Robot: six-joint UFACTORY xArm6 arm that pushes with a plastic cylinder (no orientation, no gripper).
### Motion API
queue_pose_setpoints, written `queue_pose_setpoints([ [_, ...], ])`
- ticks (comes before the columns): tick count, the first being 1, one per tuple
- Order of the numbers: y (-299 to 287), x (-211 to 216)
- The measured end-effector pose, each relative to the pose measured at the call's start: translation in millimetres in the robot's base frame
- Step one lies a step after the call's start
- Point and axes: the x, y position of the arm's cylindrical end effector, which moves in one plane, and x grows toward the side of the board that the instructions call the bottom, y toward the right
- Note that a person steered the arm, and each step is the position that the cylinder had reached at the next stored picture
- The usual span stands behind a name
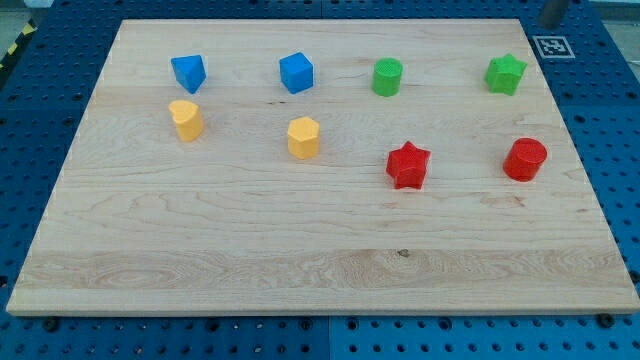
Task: Push the green circle towards the green star
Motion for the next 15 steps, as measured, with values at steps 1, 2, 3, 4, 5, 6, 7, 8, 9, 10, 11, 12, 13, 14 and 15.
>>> queue_pose_setpoints([
  [1, 0.0, 0.5],
  [2, 0.0, 15.4],
  [3, -17.5, 53.2],
  [4, -48.0, 57.7],
  [5, -120.1, 56.8],
  [6, -213.0, 63.4],
  [7, -267.3, 65.1],
  [8, -271.4, 66.2],
  [9, -271.4, 82.5],
  [10, -275.4, 112.7],
  [11, -292.1, 132.5],
  [12, -290.4, 150.7],
  [13, -268.2, 128.8],
  [14, -254.2, 106.4],
  [15, -260.4, 106.2],
])
